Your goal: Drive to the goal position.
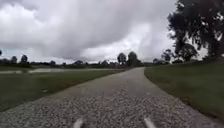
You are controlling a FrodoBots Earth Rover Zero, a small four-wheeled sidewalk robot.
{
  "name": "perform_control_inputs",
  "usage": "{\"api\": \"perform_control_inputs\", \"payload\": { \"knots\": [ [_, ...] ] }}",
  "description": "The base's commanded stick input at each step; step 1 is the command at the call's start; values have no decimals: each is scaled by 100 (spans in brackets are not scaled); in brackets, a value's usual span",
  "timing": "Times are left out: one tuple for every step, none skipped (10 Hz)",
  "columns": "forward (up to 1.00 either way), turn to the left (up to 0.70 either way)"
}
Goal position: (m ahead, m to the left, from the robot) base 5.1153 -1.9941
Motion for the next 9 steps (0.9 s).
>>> {"api": "perform_control_inputs", "payload": {
  "knots": [
    [85, -21],
    [85, -7],
    [85, 0],
    [85, 0],
    [85, 0],
    [85, -33],
    [85, -22],
    [85, -11],
    [85, -3]
  ]
}}
